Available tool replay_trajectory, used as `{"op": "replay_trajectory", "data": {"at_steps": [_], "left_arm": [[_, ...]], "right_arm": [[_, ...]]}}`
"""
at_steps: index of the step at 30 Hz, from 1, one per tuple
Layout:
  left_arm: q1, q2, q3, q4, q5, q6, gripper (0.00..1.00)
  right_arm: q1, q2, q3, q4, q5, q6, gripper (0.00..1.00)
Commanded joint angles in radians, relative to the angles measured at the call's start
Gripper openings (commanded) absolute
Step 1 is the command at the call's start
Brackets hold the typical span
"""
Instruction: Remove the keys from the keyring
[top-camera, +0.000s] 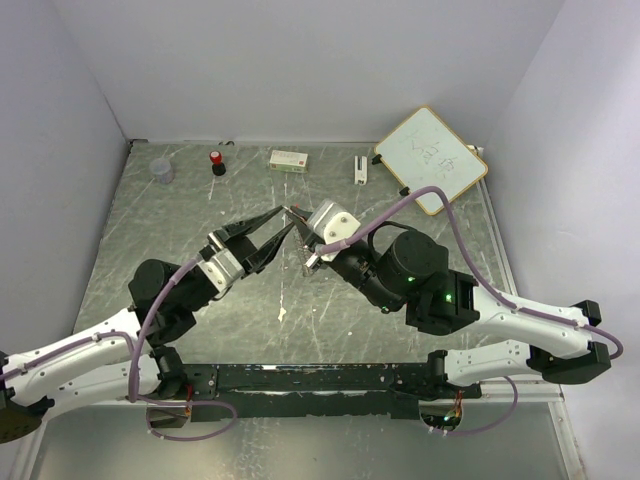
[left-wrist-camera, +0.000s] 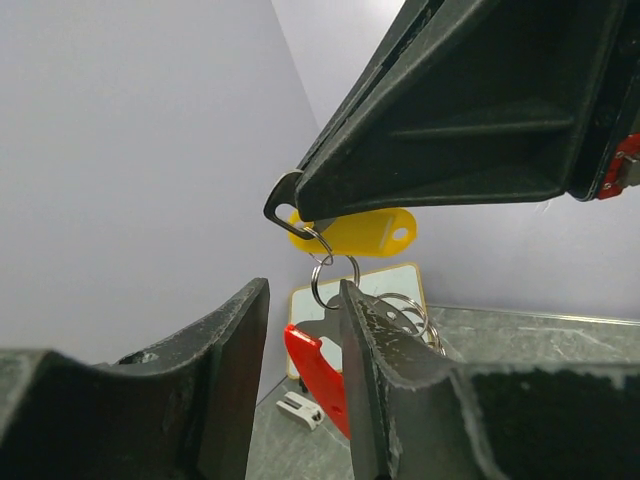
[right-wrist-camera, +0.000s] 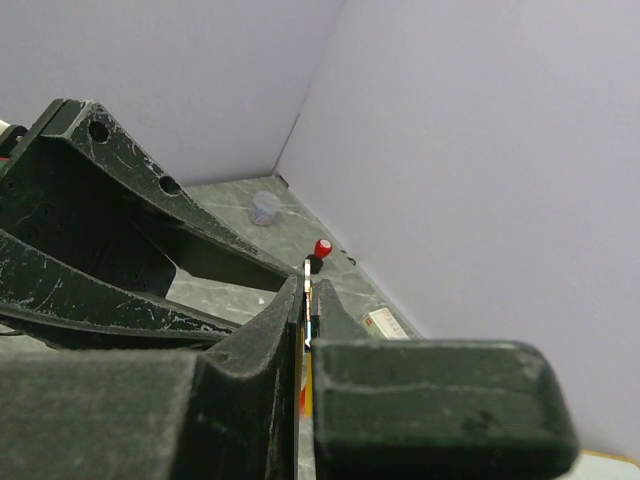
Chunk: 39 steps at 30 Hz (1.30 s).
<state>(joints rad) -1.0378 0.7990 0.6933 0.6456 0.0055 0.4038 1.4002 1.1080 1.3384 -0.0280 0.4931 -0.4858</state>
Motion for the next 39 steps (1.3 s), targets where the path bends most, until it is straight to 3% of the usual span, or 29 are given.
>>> {"op": "replay_trajectory", "data": {"at_steps": [1, 13, 28, 33, 39], "left_arm": [[0.004, -0.020, 0.006, 0.015, 0.018, -0.008, 0.45], [0.004, -0.002, 0.022, -0.014, 0.031, -0.003, 0.34], [0.004, -0.011, 0.008, -0.048, 0.017, -0.004, 0.31], [0.004, -0.012, 0.007, -0.060, 0.013, -0.002, 0.23], [0.004, -0.014, -0.005, -0.060, 0.011, -0.006, 0.28]], "right_arm": [[0.003, -0.010, -0.006, 0.034, -0.009, 0.006, 0.00], [0.004, -0.006, -0.007, 0.033, -0.016, 0.016, 0.00], [0.003, -0.023, -0.019, 0.049, -0.004, 0.009, 0.00], [0.003, -0.028, -0.022, 0.051, -0.002, 0.009, 0.00], [0.003, -0.035, -0.026, 0.057, 0.004, 0.006, 0.00]]}}
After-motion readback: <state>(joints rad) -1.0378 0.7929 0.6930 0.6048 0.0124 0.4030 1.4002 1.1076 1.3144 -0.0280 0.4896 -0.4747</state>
